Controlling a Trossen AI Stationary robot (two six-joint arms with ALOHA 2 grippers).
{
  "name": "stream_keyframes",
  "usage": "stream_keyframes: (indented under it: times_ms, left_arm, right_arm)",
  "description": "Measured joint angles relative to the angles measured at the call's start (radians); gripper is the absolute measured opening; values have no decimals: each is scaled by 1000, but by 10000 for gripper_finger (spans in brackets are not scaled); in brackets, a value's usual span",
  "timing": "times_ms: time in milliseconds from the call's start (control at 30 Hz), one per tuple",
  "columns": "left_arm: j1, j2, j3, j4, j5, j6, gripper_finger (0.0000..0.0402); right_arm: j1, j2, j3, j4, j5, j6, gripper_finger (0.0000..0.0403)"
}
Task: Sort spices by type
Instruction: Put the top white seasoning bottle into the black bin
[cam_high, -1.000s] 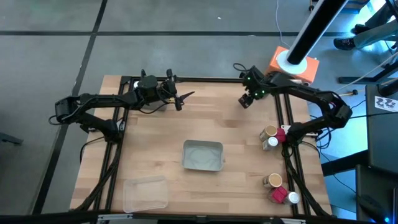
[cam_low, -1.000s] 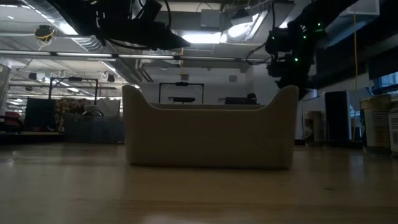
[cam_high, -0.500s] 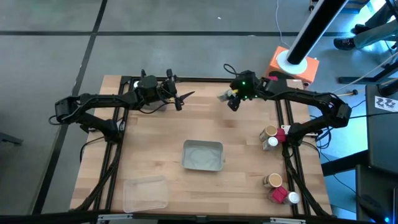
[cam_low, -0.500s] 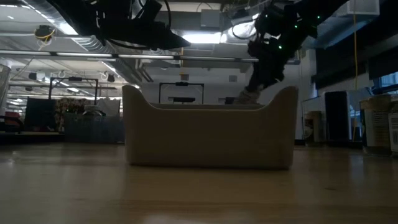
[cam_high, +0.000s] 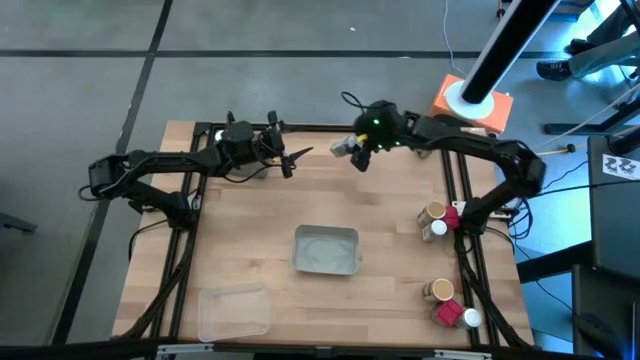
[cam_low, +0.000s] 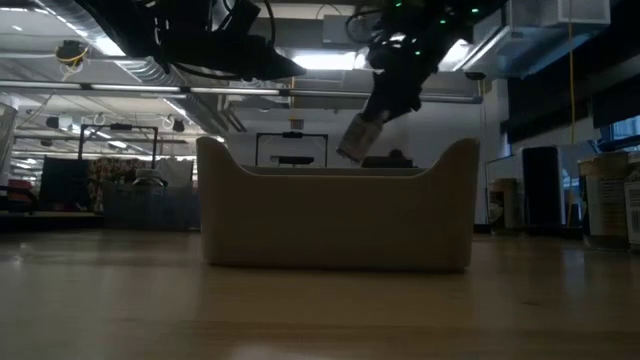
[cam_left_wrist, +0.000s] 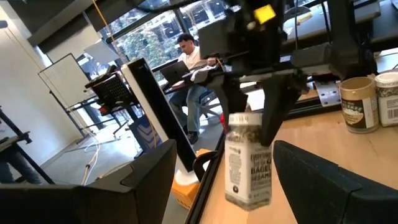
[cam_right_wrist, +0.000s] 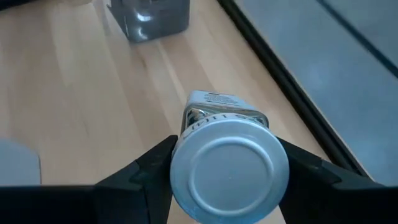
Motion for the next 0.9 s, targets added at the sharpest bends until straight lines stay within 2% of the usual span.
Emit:
stream_keyframes:
  times_ms: [167,300,567,900]
  left_arm:
    - [0,0,0,-4,0,0,258]
    - [0,0,0,-5,0,0,258]
    - [1,0,0,-4,0,0,258]
    - [1,0,0,-3,0,4,258]
  right_arm:
    - [0,119,131,-129,0,-10,222]
    - [0,198,185,-202,0,-18,222]
    - [1,291,187,-221,-8,-69,222]
    - [1,346,187,-221,-28,-89,222]
